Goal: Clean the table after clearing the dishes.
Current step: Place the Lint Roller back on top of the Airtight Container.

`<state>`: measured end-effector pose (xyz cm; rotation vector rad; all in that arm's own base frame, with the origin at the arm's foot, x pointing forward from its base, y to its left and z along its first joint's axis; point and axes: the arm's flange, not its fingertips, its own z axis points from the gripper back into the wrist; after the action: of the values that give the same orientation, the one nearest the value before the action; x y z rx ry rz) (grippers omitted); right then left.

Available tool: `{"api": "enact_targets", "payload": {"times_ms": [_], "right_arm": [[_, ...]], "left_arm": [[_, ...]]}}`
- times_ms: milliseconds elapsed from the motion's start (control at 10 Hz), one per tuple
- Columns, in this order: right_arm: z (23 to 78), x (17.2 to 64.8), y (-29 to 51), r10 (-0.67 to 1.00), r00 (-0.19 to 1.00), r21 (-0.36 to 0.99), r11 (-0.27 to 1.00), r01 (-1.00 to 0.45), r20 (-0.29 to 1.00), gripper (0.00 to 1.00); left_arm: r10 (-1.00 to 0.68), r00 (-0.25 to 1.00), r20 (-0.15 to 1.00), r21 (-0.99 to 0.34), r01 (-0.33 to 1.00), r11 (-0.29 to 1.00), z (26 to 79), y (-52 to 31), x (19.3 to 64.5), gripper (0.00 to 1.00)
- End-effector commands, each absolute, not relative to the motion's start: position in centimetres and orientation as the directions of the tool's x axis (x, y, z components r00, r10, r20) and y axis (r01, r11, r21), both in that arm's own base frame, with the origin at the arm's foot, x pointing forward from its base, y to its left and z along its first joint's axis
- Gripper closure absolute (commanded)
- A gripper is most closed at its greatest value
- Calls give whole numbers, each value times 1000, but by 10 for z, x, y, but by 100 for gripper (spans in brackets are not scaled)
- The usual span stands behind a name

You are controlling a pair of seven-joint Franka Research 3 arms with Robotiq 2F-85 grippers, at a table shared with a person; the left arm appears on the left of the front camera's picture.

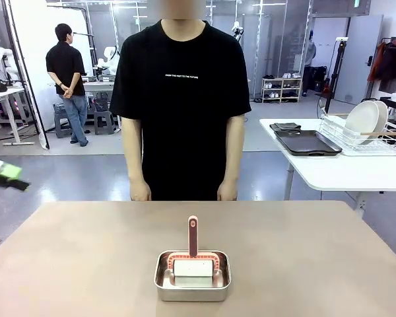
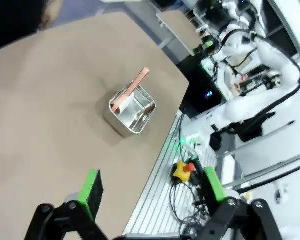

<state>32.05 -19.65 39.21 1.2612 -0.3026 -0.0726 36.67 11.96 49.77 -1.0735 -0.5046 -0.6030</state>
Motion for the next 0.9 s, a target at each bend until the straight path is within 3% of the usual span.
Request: {"api": "enact_targets", "payload": {"times_ms": [0,200,600,800], "right_arm": [[393,320,-195,-225,956,944,311,-114,189,0],[393,320,-195,-225,956,944,311,-114,189,0],[393,320,-195,-225,956,944,311,-114,189,0],[393,320,-195,-225,956,944,311,-114,189,0]], "left_arm": [[-58,774,631,-731,618,289,467,163,363,0],[39,816,577,-806,560,193,424,208,350,0],[64,805,590,-800,572,182,401,231,364,0],[84,828,554,-822,528,213,383,226,340,0]]}}
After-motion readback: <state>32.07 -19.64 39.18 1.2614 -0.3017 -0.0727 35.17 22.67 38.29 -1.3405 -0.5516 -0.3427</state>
